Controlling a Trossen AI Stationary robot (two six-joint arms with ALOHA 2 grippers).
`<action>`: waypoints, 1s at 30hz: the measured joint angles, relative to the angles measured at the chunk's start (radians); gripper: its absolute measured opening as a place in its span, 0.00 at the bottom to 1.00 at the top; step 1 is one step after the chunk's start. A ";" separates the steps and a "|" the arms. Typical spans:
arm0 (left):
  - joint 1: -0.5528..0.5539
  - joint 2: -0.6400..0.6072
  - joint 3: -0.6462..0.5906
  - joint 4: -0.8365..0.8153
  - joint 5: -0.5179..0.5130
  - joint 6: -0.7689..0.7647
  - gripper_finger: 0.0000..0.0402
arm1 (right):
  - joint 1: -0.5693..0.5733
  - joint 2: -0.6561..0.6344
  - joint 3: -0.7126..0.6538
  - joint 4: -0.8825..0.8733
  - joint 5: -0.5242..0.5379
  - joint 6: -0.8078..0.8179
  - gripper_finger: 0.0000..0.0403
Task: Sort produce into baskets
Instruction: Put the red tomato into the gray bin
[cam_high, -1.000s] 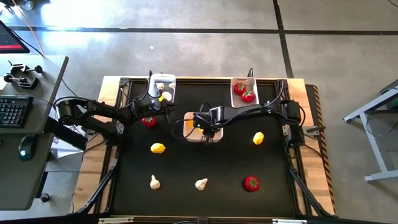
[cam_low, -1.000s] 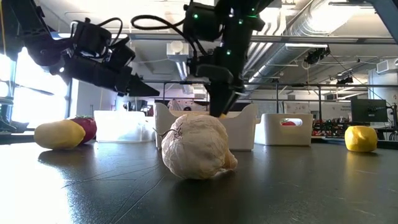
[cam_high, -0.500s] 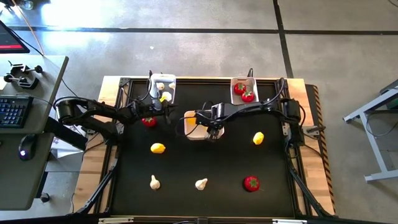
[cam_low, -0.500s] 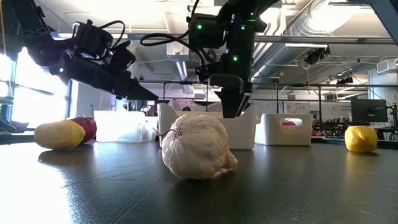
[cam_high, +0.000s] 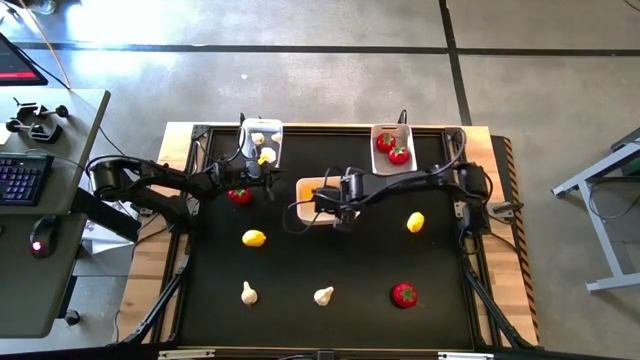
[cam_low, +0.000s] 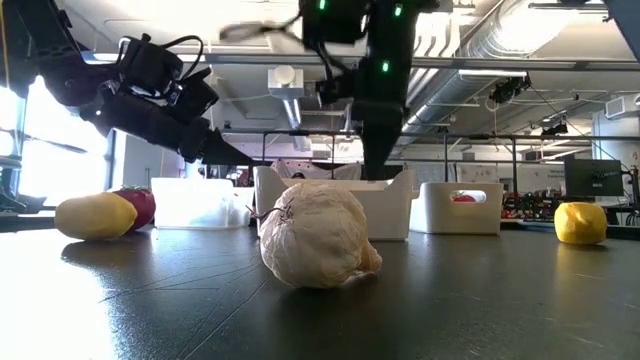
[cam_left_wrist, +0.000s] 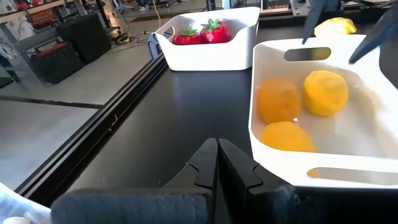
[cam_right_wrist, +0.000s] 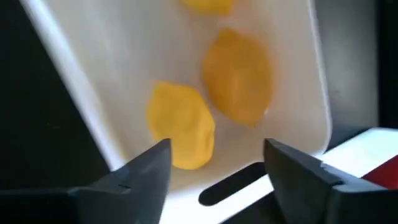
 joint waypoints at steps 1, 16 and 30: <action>0.000 0.000 0.000 0.000 0.000 0.000 0.00 | 0.005 -0.009 -0.001 0.005 0.008 -0.007 0.53; -0.035 -0.011 0.006 -0.032 0.000 0.020 0.00 | -0.050 -0.264 -0.392 0.738 0.037 -0.314 0.01; -0.094 -0.234 0.229 -0.778 -0.017 0.053 0.00 | -0.218 -0.553 -0.885 1.514 -0.172 -0.506 0.00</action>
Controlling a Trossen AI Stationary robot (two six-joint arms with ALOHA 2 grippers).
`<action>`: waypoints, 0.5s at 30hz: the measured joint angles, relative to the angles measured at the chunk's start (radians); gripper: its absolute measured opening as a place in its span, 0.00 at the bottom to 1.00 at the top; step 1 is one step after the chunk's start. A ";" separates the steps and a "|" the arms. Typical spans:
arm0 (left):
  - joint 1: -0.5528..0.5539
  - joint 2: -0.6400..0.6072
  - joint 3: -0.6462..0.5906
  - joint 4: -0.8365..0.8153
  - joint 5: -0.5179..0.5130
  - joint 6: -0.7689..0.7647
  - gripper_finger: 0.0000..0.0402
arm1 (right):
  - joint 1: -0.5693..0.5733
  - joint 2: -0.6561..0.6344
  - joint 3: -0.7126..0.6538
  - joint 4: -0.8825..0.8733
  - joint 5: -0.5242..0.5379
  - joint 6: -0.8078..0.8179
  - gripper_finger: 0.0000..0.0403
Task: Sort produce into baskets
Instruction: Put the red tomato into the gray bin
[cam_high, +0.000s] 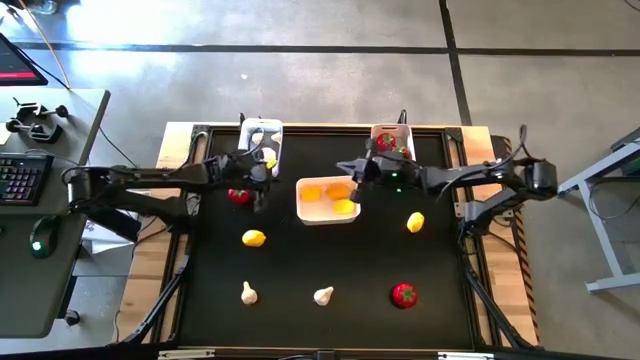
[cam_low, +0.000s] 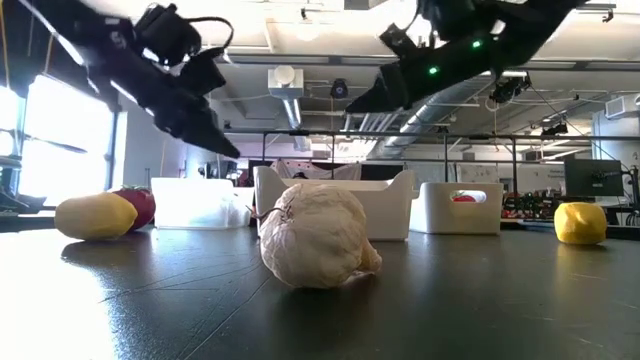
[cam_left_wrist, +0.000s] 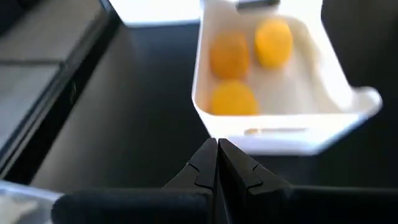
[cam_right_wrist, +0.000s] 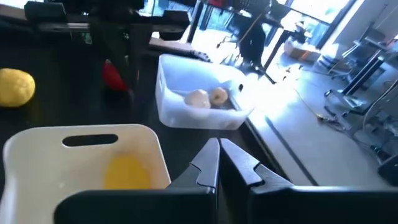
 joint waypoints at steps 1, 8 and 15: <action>-0.015 -0.014 0.023 -0.080 -0.022 -0.002 0.00 | -0.002 -0.020 -0.013 -0.007 0.004 -0.004 0.00; -0.107 -0.038 0.165 -0.560 -0.188 -0.093 0.00 | -0.006 -0.111 -0.036 -0.052 0.011 0.044 0.00; -0.160 -0.023 0.195 -0.753 -0.246 -0.176 0.13 | -0.004 -0.110 -0.036 -0.066 0.012 0.057 0.00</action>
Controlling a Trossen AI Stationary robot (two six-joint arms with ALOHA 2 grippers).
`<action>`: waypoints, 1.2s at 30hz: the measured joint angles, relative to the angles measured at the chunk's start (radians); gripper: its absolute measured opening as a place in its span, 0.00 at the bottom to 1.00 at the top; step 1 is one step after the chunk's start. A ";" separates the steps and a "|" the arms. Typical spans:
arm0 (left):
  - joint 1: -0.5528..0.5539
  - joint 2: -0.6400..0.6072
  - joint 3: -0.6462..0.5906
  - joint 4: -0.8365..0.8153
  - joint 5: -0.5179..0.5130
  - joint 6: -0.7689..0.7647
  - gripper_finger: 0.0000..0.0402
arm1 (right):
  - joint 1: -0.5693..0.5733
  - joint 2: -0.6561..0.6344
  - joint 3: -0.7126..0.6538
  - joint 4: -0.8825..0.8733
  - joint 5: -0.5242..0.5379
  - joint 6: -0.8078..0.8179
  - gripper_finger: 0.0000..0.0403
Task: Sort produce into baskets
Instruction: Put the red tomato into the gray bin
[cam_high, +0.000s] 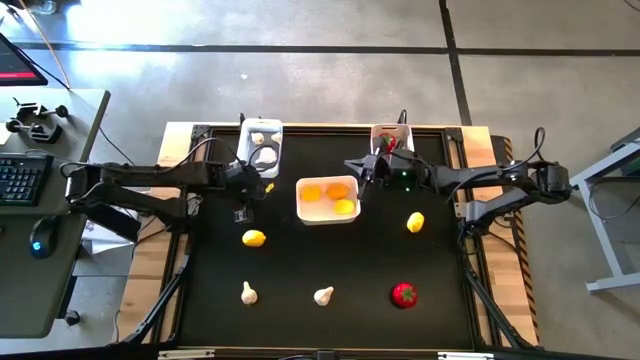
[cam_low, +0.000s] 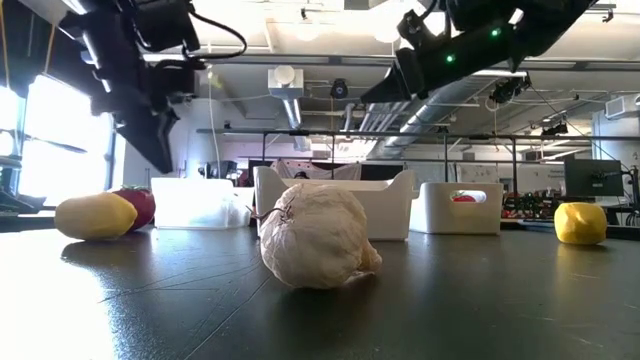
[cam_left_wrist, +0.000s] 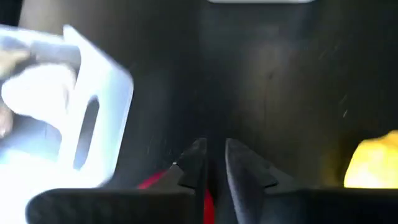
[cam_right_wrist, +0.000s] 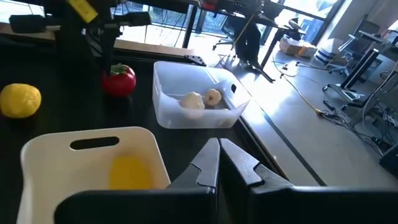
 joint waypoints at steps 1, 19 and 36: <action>-0.006 0.002 0.002 -0.019 -0.016 -0.015 0.15 | 0.000 0.000 0.000 -0.003 0.000 0.002 0.00; -0.001 0.162 0.038 -0.153 -0.180 -0.290 0.41 | 0.000 0.001 0.000 -0.028 0.001 0.032 0.00; 0.032 0.192 0.137 -0.336 -0.092 -0.313 0.24 | 0.000 0.001 0.001 -0.028 0.002 0.032 0.00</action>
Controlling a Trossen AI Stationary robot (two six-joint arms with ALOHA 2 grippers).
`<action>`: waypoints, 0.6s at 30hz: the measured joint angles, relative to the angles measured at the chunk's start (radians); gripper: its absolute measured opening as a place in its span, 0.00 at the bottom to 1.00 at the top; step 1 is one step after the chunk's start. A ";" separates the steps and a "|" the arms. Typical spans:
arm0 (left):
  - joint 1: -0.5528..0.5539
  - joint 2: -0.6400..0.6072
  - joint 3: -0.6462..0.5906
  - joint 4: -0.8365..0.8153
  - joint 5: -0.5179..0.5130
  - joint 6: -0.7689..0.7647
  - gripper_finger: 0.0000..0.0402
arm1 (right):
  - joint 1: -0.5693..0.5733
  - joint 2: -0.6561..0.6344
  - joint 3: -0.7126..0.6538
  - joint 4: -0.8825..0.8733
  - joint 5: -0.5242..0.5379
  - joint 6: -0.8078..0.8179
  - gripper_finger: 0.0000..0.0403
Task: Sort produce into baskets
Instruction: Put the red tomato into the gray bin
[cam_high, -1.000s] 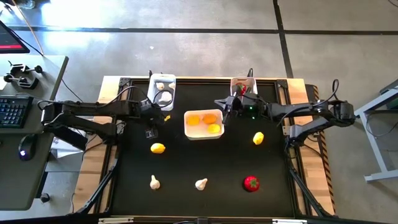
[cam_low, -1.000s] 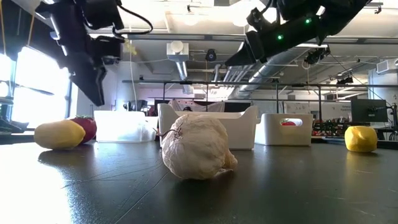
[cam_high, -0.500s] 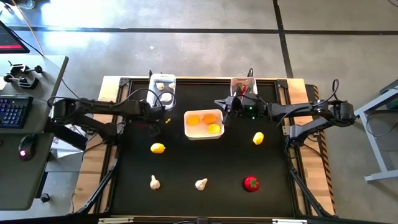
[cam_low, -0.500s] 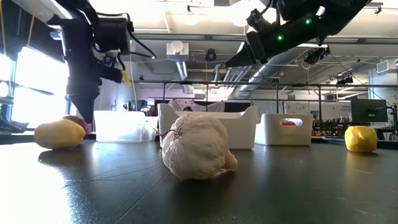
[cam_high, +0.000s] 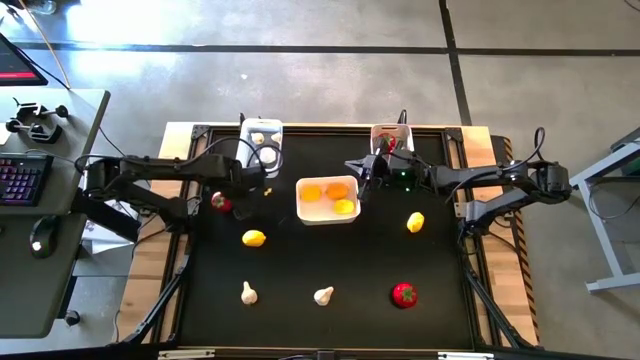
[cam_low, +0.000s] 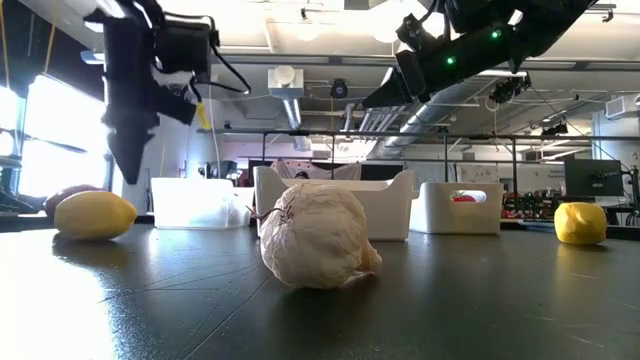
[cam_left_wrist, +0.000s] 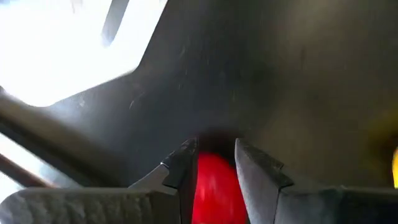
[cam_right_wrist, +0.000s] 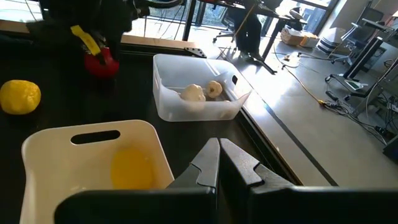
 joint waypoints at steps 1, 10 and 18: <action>0.000 0.000 0.020 -0.040 0.001 0.002 0.24 | 0.000 0.000 0.000 0.000 0.000 0.000 0.00; -0.001 0.000 0.081 -0.229 0.054 0.123 0.43 | 0.000 0.000 0.000 -0.014 -0.001 0.000 0.00; 0.000 0.001 0.081 -0.223 0.051 0.115 0.67 | 0.000 0.000 0.000 -0.018 -0.001 0.000 0.00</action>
